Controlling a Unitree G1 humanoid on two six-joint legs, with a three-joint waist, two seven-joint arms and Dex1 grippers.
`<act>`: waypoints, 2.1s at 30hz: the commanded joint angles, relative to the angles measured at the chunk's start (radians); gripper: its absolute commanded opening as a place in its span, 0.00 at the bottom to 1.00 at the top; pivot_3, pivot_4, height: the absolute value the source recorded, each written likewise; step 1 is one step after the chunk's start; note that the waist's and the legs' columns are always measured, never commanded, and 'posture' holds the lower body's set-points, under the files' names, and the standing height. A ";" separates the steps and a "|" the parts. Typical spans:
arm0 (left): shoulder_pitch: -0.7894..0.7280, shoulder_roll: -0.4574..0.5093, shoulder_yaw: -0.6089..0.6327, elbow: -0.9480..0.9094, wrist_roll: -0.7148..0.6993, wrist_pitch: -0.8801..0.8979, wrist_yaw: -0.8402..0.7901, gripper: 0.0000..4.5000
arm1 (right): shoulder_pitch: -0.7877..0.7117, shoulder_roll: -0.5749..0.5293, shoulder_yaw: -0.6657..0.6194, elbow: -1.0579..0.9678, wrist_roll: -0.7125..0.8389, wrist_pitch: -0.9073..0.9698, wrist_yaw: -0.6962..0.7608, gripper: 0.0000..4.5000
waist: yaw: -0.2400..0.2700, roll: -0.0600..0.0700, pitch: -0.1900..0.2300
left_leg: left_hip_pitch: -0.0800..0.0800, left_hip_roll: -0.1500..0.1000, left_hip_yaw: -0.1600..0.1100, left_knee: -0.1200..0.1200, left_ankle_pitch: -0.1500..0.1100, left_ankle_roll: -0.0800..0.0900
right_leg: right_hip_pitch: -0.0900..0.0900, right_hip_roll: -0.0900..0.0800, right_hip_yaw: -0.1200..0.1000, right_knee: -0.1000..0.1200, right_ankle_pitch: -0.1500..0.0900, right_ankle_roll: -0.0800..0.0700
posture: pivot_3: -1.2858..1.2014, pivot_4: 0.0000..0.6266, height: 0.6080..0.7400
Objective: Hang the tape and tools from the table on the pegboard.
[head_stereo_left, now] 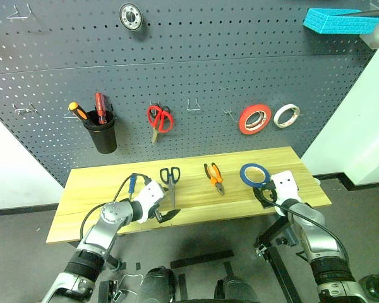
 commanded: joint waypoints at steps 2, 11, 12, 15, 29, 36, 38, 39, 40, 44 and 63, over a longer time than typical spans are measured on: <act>0.024 0.023 0.024 -0.211 -0.066 0.147 -0.016 0.99 | -0.021 -0.003 -0.050 -0.136 0.048 0.072 -0.001 1.00 | 0.001 0.001 0.041 | 0.000 0.000 0.000 0.000 0.000 0.000 | -0.002 -0.003 0.001 0.003 0.000 0.000 | 0.54 0.31 0.82; -0.023 0.040 0.071 -0.423 -0.121 0.336 0.032 0.99 | -0.109 -0.070 -0.017 -0.069 0.042 0.087 0.084 1.00 | 0.001 -0.002 0.136 | -0.003 -0.002 0.000 0.002 0.002 0.003 | -0.008 -0.004 0.004 0.011 -0.003 -0.003 | 0.54 0.43 0.82; -0.021 0.047 0.077 -0.445 -0.127 0.351 0.032 0.99 | -0.111 -0.069 -0.018 -0.074 0.048 0.092 0.093 1.00 | 0.000 -0.002 0.143 | -0.003 -0.002 0.000 0.003 0.002 0.003 | -0.008 -0.003 0.004 0.011 -0.003 -0.003 | 0.54 0.43 0.82; -0.027 0.065 0.090 -0.494 -0.144 0.397 0.039 0.99 | -0.162 -0.064 -0.025 -0.032 0.065 0.101 0.117 1.00 | 0.001 -0.004 0.157 | -0.005 -0.003 0.002 0.002 0.002 0.004 | -0.007 -0.002 0.006 0.012 -0.004 -0.001 | 0.54 0.46 0.82; 0.118 0.128 0.104 -0.754 -0.231 0.572 0.084 0.99 | -0.401 -0.128 -0.015 0.300 0.017 0.016 0.147 1.00 | 0.001 -0.008 0.260 | -0.010 -0.002 0.003 0.001 0.002 0.004 | -0.013 -0.004 0.007 0.013 -0.004 0.000 | 0.55 0.62 0.82; 0.153 0.142 0.110 -0.810 -0.265 0.612 0.098 0.99 | -0.453 -0.117 0.001 0.409 -0.004 -0.041 0.161 1.00 | 0.002 -0.007 0.290 | -0.012 -0.003 0.005 0.001 0.002 0.003 | -0.016 -0.004 0.008 0.015 -0.003 0.005 | 0.55 0.64 0.82; 0.157 0.142 0.107 -0.814 -0.268 0.615 0.103 0.99 | -0.456 -0.114 0.003 0.424 -0.008 -0.052 0.162 1.00 | 0.001 -0.007 0.295 | -0.012 -0.003 0.006 0.001 0.002 0.003 | -0.016 -0.004 0.008 0.015 -0.004 0.006 | 0.55 0.65 0.82; 0.160 0.143 0.104 -0.816 -0.269 0.616 0.105 0.99 | -0.458 -0.113 0.004 0.433 -0.009 -0.057 0.162 1.00 | 0.002 -0.007 0.298 | -0.012 -0.003 0.006 0.000 0.002 0.003 | -0.016 -0.004 0.008 0.015 -0.004 0.006 | 0.55 0.65 0.82; 0.164 0.144 0.101 -0.820 -0.271 0.617 0.107 0.99 | -0.459 -0.113 0.005 0.439 -0.010 -0.062 0.163 1.00 | 0.002 -0.007 0.301 | -0.012 -0.003 0.006 0.000 0.002 0.003 | -0.016 -0.004 0.008 0.015 -0.004 0.006 | 0.55 0.65 0.82; 0.167 0.148 0.095 -0.825 -0.280 0.618 0.113 0.99 | -0.465 -0.117 0.011 0.464 -0.014 -0.080 0.169 1.00 | 0.002 -0.007 0.301 | -0.016 -0.003 0.006 0.001 0.002 0.003 | -0.020 -0.004 0.008 0.015 -0.004 0.006 | 0.55 0.65 0.82; 0.175 0.153 0.078 -0.819 -0.296 0.609 0.126 0.99 | -0.567 -0.129 0.042 0.569 -0.051 -0.198 0.237 1.00 | 0.002 -0.008 0.304 | -0.019 -0.003 0.018 0.000 0.003 0.002 | -0.032 -0.004 0.018 0.021 -0.004 0.009 | 0.55 0.62 0.82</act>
